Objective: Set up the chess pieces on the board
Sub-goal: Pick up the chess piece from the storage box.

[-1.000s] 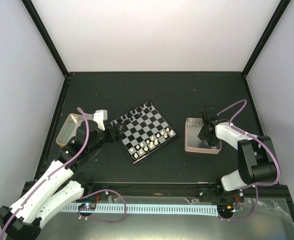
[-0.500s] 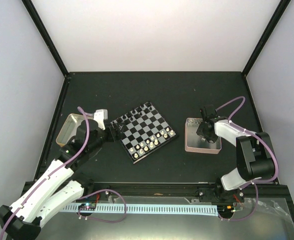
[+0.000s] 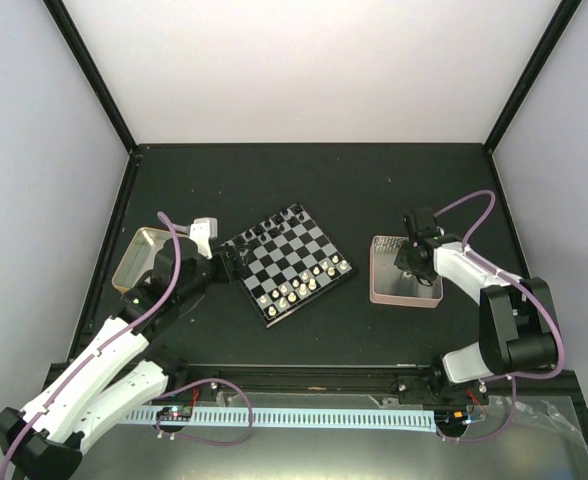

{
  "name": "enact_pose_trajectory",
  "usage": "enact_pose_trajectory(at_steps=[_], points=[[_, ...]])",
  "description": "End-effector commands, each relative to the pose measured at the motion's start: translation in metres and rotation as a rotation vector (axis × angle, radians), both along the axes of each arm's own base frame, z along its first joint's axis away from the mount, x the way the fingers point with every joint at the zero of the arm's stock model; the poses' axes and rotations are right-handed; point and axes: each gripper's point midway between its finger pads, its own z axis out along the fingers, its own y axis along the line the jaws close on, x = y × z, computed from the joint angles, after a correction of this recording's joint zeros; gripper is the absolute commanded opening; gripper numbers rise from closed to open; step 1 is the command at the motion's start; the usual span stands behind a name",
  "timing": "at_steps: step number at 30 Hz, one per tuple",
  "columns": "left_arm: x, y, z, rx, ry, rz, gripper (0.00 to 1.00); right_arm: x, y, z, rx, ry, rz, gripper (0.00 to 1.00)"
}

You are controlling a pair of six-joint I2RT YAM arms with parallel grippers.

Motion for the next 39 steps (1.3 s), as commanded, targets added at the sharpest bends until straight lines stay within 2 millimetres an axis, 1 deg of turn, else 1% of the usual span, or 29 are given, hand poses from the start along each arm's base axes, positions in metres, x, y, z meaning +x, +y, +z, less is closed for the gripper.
enact_pose_trajectory(at_steps=[1, 4, 9, 12, 15, 19, 23, 27, 30, 32, 34, 36, 37, 39], points=[[0.004, -0.005, 0.027, -0.051, -0.053, -0.013, 0.82, -0.005, -0.005, 0.002, -0.028, 0.009, 0.014, 0.35], [0.005, -0.006, 0.026, -0.053, -0.048, -0.016, 0.82, -0.01, -0.003, -0.006, -0.02, 0.049, 0.031, 0.39], [0.005, -0.008, 0.026, -0.055, -0.047, -0.022, 0.82, -0.015, 0.001, -0.019, -0.003, 0.089, 0.042, 0.38], [0.006, -0.008, 0.026, -0.055, -0.047, -0.021, 0.82, -0.014, 0.001, -0.023, -0.007, 0.096, 0.047, 0.37], [0.005, -0.008, 0.027, -0.056, -0.047, -0.023, 0.82, -0.013, 0.001, -0.026, -0.011, 0.106, 0.057, 0.32], [0.005, -0.008, 0.026, -0.057, -0.045, -0.022, 0.82, -0.016, 0.004, -0.032, 0.001, 0.134, 0.066, 0.24], [0.004, -0.008, 0.026, -0.057, -0.044, -0.025, 0.82, -0.014, 0.004, -0.029, 0.0, 0.114, 0.077, 0.17], [0.004, -0.011, 0.027, -0.064, -0.043, -0.043, 0.82, -0.006, 0.009, -0.016, 0.011, 0.048, 0.116, 0.15], [0.002, -0.019, 0.03, -0.082, -0.044, -0.081, 0.82, 0.003, 0.019, 0.003, 0.033, -0.034, 0.174, 0.16], [0.0, -0.028, 0.033, -0.105, -0.042, -0.131, 0.82, 0.009, 0.028, 0.018, 0.053, -0.099, 0.219, 0.17], [-0.004, -0.041, 0.036, -0.133, -0.03, -0.203, 0.82, 0.011, 0.042, 0.032, 0.08, -0.159, 0.275, 0.17], [-0.007, -0.054, 0.04, -0.161, -0.012, -0.277, 0.82, 0.012, 0.06, 0.049, 0.122, -0.226, 0.35, 0.18], [-0.011, -0.062, 0.043, -0.178, 0.0, -0.325, 0.82, 0.012, 0.072, 0.057, 0.153, -0.263, 0.394, 0.19], [-0.017, -0.08, 0.046, -0.22, 0.033, -0.427, 0.82, 0.006, 0.101, 0.078, 0.266, -0.35, 0.506, 0.2]])
